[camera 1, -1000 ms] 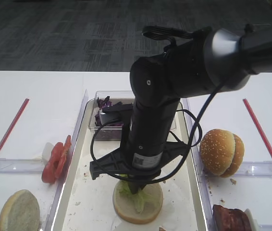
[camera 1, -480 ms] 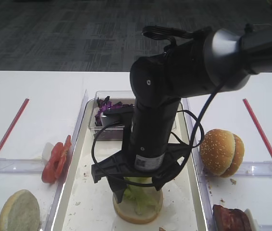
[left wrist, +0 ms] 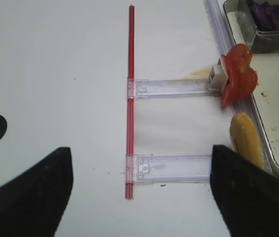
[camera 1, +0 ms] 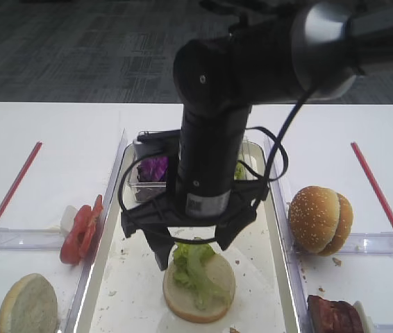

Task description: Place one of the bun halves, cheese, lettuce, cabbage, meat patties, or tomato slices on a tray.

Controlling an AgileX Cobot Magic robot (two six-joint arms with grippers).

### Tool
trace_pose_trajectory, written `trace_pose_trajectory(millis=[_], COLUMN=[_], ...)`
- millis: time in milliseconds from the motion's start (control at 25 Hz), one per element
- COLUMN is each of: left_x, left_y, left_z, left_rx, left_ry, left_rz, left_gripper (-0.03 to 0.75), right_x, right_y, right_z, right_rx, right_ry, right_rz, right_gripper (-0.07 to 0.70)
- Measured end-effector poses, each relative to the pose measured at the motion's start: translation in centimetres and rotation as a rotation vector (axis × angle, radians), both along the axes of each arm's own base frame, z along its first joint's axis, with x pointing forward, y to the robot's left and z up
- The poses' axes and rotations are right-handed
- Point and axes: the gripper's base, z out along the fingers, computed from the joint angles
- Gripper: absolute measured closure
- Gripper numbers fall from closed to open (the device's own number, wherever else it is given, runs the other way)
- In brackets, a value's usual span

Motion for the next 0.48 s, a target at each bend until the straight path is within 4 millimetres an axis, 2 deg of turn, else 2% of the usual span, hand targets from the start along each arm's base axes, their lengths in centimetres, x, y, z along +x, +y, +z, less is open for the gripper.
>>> trace_pose_trajectory(millis=[280,480], left_x=[0.0,0.0], left_y=[0.0,0.0], left_z=[0.0,0.0], left_rx=[0.0,0.0], left_ry=[0.0,0.0], left_rz=[0.0,0.0], left_gripper=[0.177,0.177], right_x=[2.7,5.8], right_y=[0.8,-0.9], right_z=[5.8,9.6], right_rx=[0.01,0.071], right_ry=[-0.14,-0.22], right_rz=[-0.015,-0.104], right_gripper=[0.05,0.05])
